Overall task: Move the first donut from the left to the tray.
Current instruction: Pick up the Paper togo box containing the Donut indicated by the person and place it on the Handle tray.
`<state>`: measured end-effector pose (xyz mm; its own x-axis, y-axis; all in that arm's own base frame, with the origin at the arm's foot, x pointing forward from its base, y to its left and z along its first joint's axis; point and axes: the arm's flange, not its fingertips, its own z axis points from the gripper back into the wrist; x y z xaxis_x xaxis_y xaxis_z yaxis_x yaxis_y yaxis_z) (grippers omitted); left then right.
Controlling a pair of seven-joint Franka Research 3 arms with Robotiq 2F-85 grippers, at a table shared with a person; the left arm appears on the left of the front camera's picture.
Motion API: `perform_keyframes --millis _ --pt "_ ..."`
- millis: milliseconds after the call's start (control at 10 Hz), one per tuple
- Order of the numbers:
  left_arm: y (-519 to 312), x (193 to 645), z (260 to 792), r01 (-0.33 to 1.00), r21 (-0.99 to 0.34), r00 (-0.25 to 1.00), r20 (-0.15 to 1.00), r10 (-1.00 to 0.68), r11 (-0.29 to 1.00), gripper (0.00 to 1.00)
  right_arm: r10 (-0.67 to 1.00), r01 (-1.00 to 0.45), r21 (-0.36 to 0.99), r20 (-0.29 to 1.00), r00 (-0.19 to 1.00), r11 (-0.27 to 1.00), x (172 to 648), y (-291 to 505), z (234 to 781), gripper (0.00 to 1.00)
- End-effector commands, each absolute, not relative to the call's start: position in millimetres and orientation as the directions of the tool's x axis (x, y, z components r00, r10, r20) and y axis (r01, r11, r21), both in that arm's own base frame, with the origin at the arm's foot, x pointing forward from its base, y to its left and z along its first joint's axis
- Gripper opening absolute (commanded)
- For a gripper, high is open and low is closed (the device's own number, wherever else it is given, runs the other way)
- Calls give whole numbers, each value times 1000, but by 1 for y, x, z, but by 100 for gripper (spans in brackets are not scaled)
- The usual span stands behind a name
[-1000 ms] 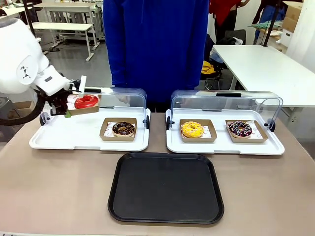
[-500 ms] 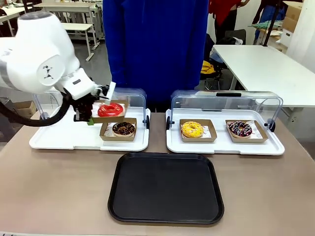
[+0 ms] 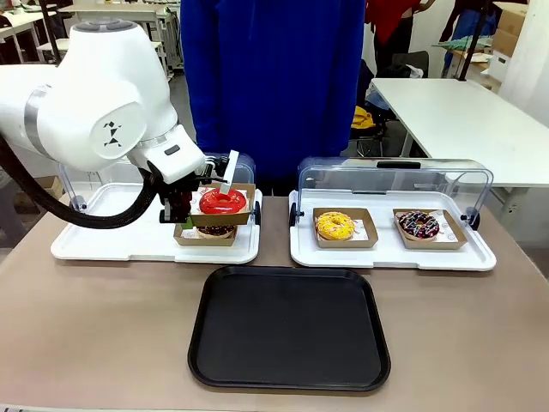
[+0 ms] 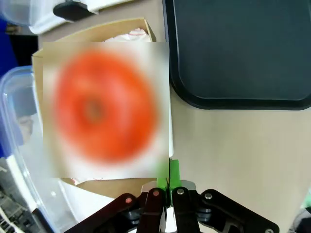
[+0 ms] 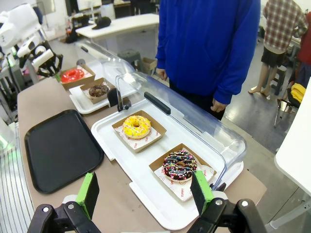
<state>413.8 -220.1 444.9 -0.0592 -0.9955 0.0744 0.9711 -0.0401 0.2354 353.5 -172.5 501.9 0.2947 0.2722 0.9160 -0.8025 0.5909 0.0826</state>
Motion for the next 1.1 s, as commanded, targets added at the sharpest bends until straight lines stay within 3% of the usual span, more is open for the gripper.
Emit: perform_keyframes --millis 0,300,400,500,1000 --pt "-209 424 439 968 240 -98 72 -993 -78 2 263 -809 59 930 258 585 356 -172 501 100" --pt "-215 419 440 972 227 -70 70 -995 -53 2 263 -809 59 930 258 585 356 -172 501 100" --pt "-240 408 434 955 269 -131 13 -991 -123 2 263 -809 59 930 258 585 356 -172 501 100" --pt "-277 391 429 952 269 -159 33 -987 -145 2 263 -809 59 930 258 585 356 -172 501 100" --pt "-380 320 427 969 245 -53 84 -995 -31 2 263 -809 59 930 258 585 356 -172 501 100"
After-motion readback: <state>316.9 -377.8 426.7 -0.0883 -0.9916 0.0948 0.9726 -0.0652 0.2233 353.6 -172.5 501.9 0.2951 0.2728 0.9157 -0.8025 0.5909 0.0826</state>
